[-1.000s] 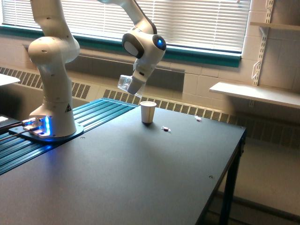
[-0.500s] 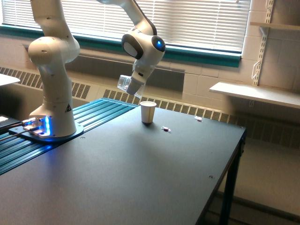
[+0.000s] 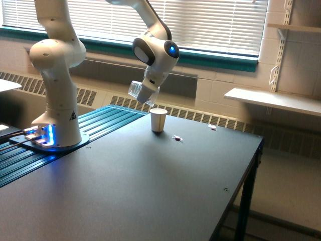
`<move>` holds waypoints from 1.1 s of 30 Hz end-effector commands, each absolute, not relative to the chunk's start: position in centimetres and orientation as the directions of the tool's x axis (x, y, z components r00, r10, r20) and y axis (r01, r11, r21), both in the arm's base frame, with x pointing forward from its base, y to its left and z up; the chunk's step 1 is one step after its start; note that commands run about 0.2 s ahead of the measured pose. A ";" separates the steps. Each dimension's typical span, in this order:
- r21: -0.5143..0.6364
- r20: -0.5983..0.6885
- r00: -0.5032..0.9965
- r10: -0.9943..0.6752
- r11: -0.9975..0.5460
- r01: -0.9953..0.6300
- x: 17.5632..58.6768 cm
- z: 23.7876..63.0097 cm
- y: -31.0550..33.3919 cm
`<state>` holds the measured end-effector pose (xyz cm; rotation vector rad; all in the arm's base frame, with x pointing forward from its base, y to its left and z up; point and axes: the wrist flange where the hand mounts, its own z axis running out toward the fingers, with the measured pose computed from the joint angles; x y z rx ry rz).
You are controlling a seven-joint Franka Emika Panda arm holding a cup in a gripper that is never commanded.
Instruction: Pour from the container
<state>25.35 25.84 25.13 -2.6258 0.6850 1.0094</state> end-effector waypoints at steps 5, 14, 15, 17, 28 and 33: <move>-0.029 -0.706 0.604 -0.369 -0.837 -0.546 25.8 24.6 25.7; -0.023 -0.707 0.596 -0.380 -0.830 -0.557 25.9 24.3 26.0; -0.027 -0.699 0.603 -0.384 -0.829 -0.559 26.1 24.3 26.0; -0.017 -0.681 0.620 -0.390 -0.838 -0.546 26.0 24.4 26.3; -0.002 -0.652 0.645 -0.399 -0.850 -0.527 25.8 24.8 26.7; 0.003 -0.642 0.655 -0.398 -0.856 -0.517 25.6 25.1 26.9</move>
